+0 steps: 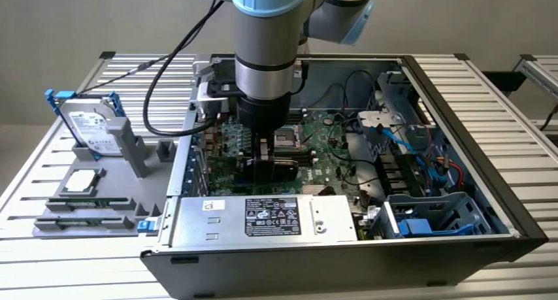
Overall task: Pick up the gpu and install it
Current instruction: 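Insert the gpu into the slot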
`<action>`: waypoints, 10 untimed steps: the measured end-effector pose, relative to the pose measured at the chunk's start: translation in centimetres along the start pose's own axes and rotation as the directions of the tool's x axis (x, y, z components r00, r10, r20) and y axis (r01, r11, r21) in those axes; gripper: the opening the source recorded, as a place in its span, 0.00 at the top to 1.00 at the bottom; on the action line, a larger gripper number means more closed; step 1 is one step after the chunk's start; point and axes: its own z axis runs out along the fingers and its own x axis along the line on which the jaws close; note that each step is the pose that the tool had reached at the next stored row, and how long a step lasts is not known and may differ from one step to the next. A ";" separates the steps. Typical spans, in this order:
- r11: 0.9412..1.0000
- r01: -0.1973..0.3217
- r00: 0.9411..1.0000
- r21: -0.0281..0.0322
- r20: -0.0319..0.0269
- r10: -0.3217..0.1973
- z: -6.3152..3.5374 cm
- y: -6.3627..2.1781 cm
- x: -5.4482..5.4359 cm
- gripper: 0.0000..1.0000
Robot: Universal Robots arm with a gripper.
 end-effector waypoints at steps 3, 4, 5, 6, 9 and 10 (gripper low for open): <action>1.000 0.000 1.000 0.000 0.000 0.000 0.00 0.00 0.0 0.30; 1.000 0.000 1.000 0.000 0.000 0.000 0.00 0.00 0.0 0.30; 1.000 0.000 1.000 0.000 0.000 0.000 0.00 0.00 0.0 0.30; 1.000 0.000 1.000 0.000 0.000 0.000 0.00 0.00 0.0 0.30; 1.000 0.000 1.000 0.000 0.000 0.000 0.00 0.00 0.0 0.30; 1.000 0.000 1.000 0.000 0.000 0.000 0.00 0.00 0.0 0.30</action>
